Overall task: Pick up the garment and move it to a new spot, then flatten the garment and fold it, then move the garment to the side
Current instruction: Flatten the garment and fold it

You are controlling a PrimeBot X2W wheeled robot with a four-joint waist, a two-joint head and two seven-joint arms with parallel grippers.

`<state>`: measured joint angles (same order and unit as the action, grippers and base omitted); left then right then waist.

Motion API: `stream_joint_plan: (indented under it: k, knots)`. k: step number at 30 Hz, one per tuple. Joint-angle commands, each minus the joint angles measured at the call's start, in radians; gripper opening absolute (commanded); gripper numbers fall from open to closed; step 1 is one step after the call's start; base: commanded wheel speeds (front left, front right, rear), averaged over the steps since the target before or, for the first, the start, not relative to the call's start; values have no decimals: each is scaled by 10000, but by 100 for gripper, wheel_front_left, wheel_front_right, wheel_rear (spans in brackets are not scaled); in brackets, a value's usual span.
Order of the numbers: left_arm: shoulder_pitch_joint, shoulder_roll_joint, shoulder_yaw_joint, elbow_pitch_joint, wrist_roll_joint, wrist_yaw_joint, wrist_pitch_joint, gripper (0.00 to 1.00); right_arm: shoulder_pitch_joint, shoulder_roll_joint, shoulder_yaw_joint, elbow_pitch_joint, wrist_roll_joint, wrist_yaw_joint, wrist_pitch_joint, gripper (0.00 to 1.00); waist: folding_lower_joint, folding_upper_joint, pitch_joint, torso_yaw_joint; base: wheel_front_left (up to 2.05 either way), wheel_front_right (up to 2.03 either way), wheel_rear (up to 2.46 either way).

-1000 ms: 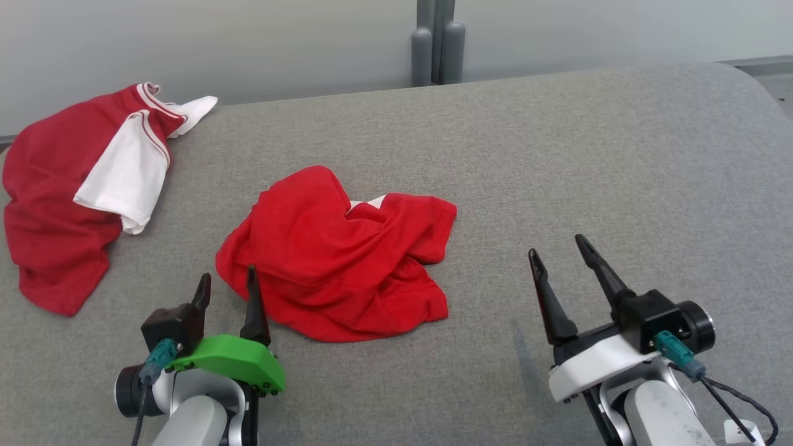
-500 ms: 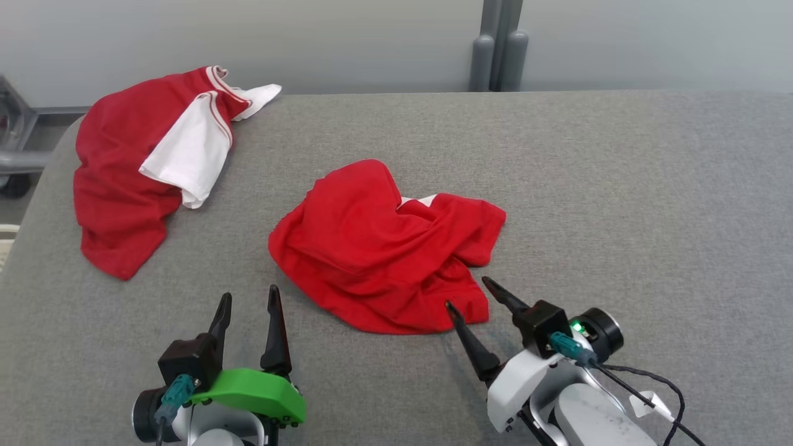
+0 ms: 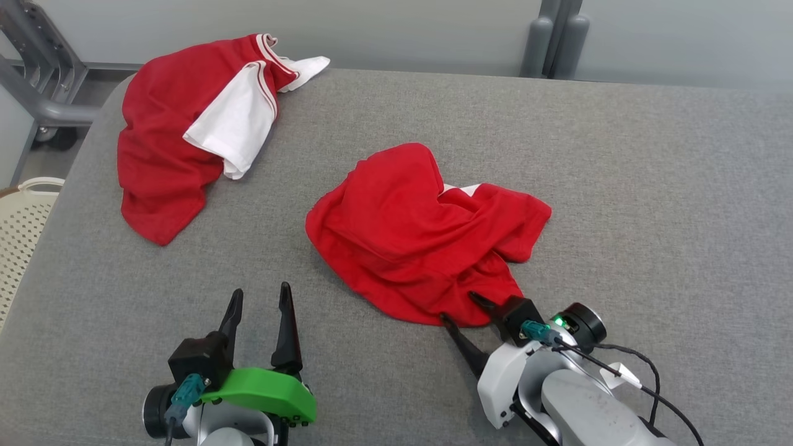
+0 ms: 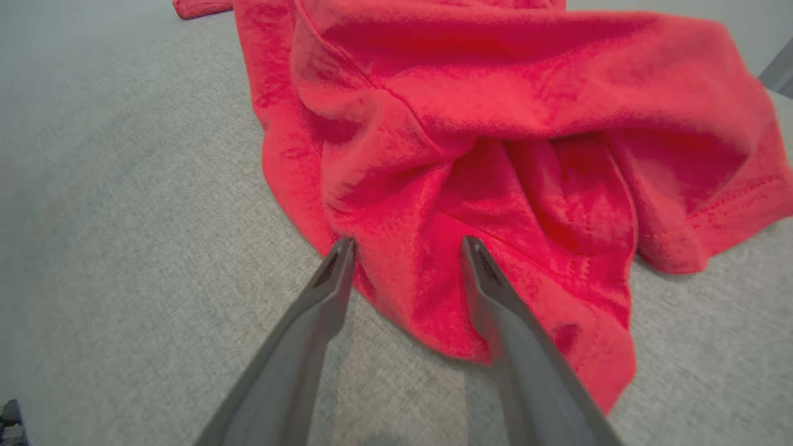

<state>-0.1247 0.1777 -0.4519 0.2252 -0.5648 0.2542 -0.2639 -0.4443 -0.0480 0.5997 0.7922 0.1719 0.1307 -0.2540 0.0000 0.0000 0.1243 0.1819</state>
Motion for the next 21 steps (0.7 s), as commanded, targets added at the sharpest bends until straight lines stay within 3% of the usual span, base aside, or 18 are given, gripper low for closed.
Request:
stream_joint_plan:
  k: [1,4,5,6,10,21]
  knots:
    - [-137,-14,58,-38,47,-26,-4,100,-228,-42,50,194,88,1,-68,58,0,0,153,74,0,0,0]
    - [-209,-41,113,-34,88,-34,-4,100,-564,-42,164,479,168,1,-119,32,0,0,306,60,0,0,0]
    - [-234,-49,124,-14,102,-47,-4,100,-643,-41,184,531,200,1,-125,20,0,0,346,50,0,0,0]
    - [-259,-60,135,8,119,-60,-4,100,-713,-41,197,569,242,1,-119,3,0,0,379,36,0,0,0]
    - [-305,-100,212,52,165,-81,-4,100,-813,-41,-115,-12,390,1,-120,0,0,0,463,-76,0,0,0]
    - [-34,-122,579,25,266,-115,-4,100,65,-125,-1265,-3171,84,1,-119,0,0,0,161,-1027,0,0,0]
